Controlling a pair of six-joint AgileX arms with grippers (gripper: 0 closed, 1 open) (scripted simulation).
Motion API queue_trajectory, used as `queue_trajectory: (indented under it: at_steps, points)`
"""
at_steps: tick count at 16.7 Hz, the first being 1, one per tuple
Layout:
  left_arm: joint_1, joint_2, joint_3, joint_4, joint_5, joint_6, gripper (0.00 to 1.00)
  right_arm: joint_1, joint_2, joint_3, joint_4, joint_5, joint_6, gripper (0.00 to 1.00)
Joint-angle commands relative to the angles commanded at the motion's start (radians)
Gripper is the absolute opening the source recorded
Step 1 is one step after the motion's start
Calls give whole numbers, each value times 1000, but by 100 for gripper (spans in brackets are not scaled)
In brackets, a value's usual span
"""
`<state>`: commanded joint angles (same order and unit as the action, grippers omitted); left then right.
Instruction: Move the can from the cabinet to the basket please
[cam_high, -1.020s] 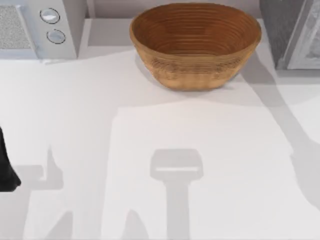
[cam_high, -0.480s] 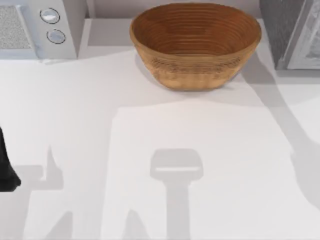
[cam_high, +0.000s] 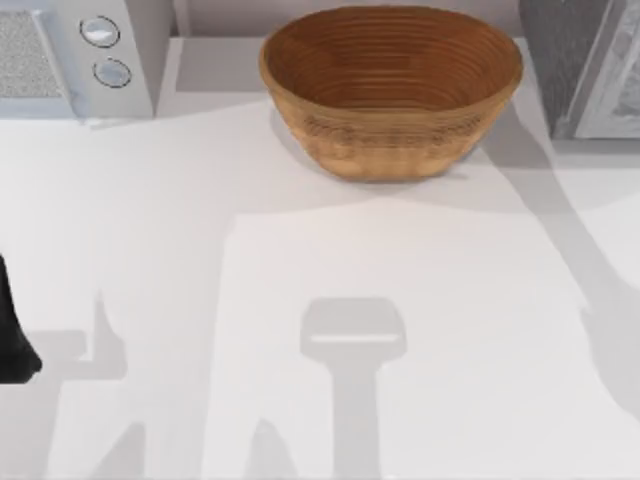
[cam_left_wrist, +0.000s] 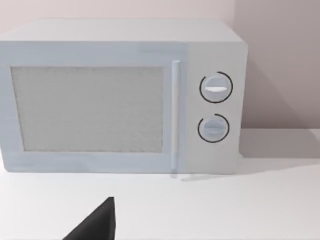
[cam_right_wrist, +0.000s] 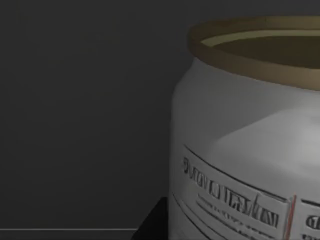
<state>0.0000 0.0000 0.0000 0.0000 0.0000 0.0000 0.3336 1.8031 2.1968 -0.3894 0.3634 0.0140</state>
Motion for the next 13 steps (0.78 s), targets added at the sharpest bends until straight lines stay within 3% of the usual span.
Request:
queue_trajectory:
  at_steps: [4, 13]
  points:
    - [0, 0, 0, 0, 0, 0, 100, 34, -41, -6, -34, 35, -2, 0]
    - [0, 0, 0, 0, 0, 0, 100, 308, -376, -64, -316, 300, 1, 0]
